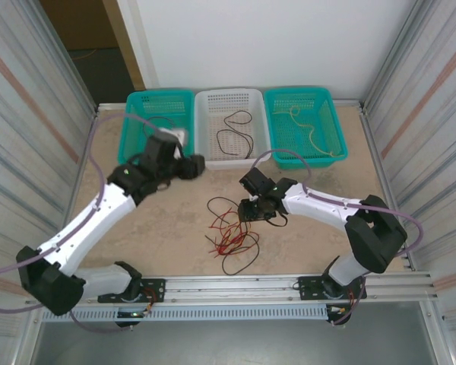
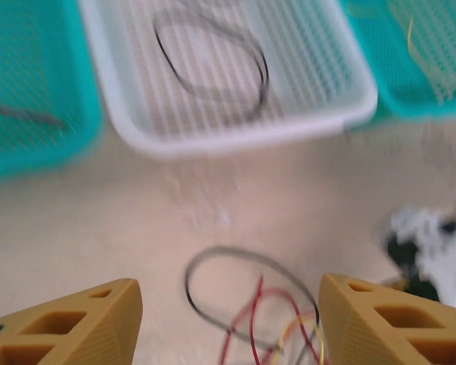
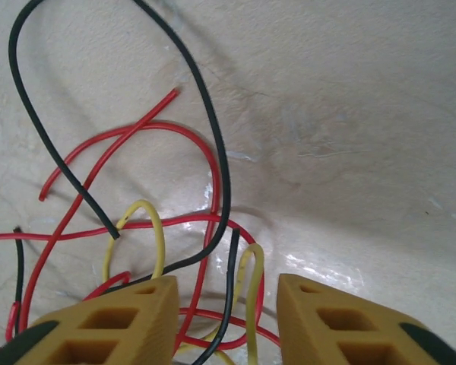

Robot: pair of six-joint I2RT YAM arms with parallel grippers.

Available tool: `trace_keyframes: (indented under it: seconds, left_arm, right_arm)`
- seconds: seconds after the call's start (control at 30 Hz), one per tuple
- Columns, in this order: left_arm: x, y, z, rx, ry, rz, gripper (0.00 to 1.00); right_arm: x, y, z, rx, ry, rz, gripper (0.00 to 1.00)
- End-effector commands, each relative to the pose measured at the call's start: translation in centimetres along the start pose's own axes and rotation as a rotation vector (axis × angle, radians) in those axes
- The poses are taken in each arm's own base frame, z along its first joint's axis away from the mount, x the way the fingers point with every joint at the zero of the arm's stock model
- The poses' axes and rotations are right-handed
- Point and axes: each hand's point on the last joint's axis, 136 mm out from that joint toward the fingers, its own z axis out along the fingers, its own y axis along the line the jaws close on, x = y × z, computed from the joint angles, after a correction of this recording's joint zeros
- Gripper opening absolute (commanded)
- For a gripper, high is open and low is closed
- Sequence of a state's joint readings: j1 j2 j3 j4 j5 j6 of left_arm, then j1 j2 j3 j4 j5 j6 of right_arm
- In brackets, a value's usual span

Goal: Untangle the cables

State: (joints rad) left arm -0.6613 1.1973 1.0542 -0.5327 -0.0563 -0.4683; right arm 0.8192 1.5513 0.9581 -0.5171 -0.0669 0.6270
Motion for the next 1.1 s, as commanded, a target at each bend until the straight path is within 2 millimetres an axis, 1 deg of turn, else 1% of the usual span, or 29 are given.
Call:
trace_keyframes:
  seconds: [0.0, 0.03, 0.07, 0.23, 0.3, 0.33, 0.37, 0.4, 0.47, 0.5, 0.53, 0.6, 0.67, 0.73, 0.77, 0.83, 0.93, 1.0, 1.07]
  left_arm:
    - [3.8, -0.6, 1.8, 0.015, 0.061, -0.086, 0.63]
    - [4.6, -0.7, 2.2, 0.022, 0.077, -0.107, 0.63]
    - [5.3, -0.9, 2.7, 0.038, 0.094, -0.130, 0.62]
    - [6.7, -1.3, 4.7, 0.050, 0.149, -0.175, 0.61]
    - [7.2, -1.9, 5.6, 0.068, 0.172, -0.176, 0.60]
    - [7.4, -2.3, 5.9, 0.076, 0.181, -0.172, 0.59]
    - [7.5, -2.9, 6.2, 0.087, 0.184, -0.167, 0.60]
    - [7.7, -3.3, 6.5, 0.097, 0.191, -0.165, 0.60]
    - [8.0, -4.6, 7.2, 0.133, 0.210, -0.162, 0.60]
    - [8.1, -5.2, 7.5, 0.146, 0.220, -0.156, 0.61]
    - [8.2, -5.6, 7.8, 0.151, 0.229, -0.149, 0.62]
    - [8.4, -6.1, 8.4, 0.149, 0.240, -0.145, 0.63]
    - [8.3, -6.7, 8.9, 0.166, 0.240, -0.166, 0.64]
    - [8.0, -7.3, 9.0, 0.199, 0.231, -0.190, 0.64]
    - [7.8, -7.8, 9.1, 0.224, 0.225, -0.198, 0.63]
    - [7.5, -8.3, 9.1, 0.250, 0.217, -0.210, 0.63]
    - [7.4, -8.6, 9.2, 0.262, 0.219, -0.215, 0.61]
    - [7.5, -8.7, 9.2, 0.271, 0.222, -0.215, 0.58]
    - [8.0, -8.2, 9.3, 0.246, 0.235, -0.215, 0.50]
  right_arm:
    - [0.2, -0.1, 0.2, 0.029, 0.008, 0.019, 0.25]
    - [0.3, -0.2, 0.2, 0.033, 0.010, 0.021, 0.22]
    - [0.3, -0.3, 0.1, 0.034, 0.010, 0.021, 0.20]
    - [0.1, -0.7, -0.5, 0.063, -0.005, 0.024, 0.27]
    - [0.5, -1.3, -0.3, 0.086, 0.003, 0.035, 0.32]
    - [0.8, -1.5, -0.1, 0.094, 0.013, 0.037, 0.31]
    - [1.0, -1.7, 0.1, 0.100, 0.021, 0.040, 0.27]
    - [1.1, -1.8, 0.3, 0.103, 0.027, 0.041, 0.21]
    - [0.9, -1.5, 0.0, 0.097, 0.020, 0.038, 0.03]
    - [0.5, -1.3, -0.4, 0.093, 0.005, 0.031, 0.00]
    - [-0.2, -0.9, -1.2, 0.079, -0.025, 0.020, 0.00]
    - [-1.6, 0.5, -3.6, 0.030, -0.108, -0.014, 0.00]
    - [-3.1, 2.3, -6.8, -0.041, -0.212, -0.053, 0.00]
    - [-4.2, 3.4, -9.9, -0.096, -0.302, -0.075, 0.00]
    - [-4.7, 3.6, -11.2, -0.114, -0.340, -0.077, 0.00]
    - [-5.4, 3.9, -13.2, -0.131, -0.396, -0.079, 0.00]
    - [-6.1, 4.4, -15.6, -0.162, -0.449, -0.085, 0.00]
    - [-6.5, 4.8, -17.3, -0.186, -0.491, -0.089, 0.00]
    - [-6.9, 5.2, -19.1, -0.215, -0.542, -0.097, 0.00]
